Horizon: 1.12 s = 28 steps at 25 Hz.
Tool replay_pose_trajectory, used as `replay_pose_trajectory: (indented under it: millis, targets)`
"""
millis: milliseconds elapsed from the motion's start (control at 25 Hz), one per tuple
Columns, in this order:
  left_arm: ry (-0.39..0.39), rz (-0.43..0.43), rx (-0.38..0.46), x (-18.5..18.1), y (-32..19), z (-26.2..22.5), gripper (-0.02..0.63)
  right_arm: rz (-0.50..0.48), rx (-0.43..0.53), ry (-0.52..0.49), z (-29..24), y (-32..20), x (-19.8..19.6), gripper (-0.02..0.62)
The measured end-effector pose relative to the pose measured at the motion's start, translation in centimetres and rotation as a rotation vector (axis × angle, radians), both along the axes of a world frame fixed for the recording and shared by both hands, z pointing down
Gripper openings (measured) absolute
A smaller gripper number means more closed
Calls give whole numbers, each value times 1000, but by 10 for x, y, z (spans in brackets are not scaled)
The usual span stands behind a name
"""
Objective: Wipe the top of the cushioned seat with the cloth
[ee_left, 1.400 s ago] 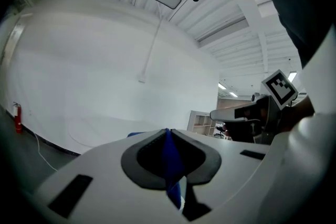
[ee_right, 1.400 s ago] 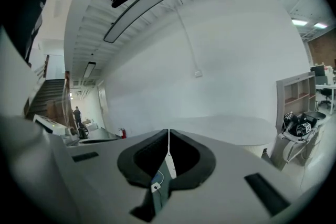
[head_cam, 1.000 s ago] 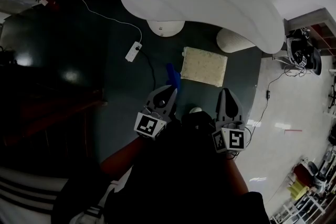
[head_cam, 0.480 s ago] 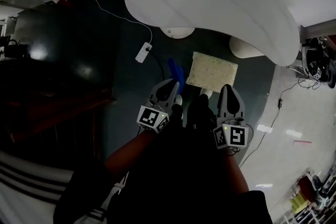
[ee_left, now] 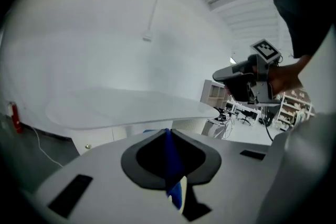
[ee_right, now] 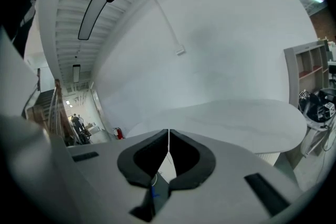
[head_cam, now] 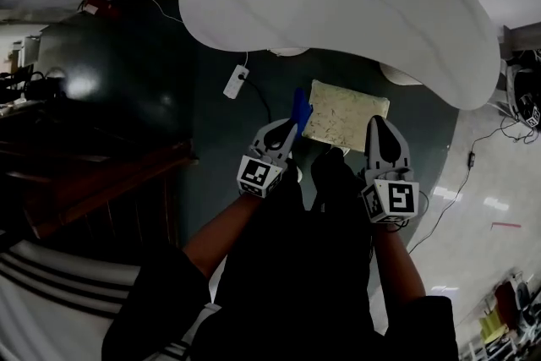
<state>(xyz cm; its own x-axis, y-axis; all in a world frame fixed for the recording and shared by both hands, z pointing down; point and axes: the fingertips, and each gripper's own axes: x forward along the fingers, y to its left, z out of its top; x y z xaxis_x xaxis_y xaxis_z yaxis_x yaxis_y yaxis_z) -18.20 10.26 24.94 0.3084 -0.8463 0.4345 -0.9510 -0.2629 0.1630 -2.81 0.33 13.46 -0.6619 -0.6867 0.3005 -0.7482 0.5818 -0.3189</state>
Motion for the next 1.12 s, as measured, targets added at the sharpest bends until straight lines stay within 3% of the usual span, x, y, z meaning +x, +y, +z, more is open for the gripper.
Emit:
replay_pose_trajectory:
  millis: [160, 440, 680, 920, 1120]
  targets:
    - [16, -65, -73, -7, -10, 41, 35, -38, -5, 10, 31, -9, -4, 37]
    - [15, -127, -121, -12, -36, 125, 35, -44, -80, 27, 116, -22, -20, 37]
    - [-16, -170, -169, -22, -48, 212, 35, -154, -66, 66, 175, -19, -45, 37]
    - [-67, -135, -192, -28, -63, 260, 35, -246, -39, 87, 204, -23, -53, 37]
    - [-97, -97, -205, -28, -71, 296, 35, -224, -61, 80, 229, -43, -43, 37]
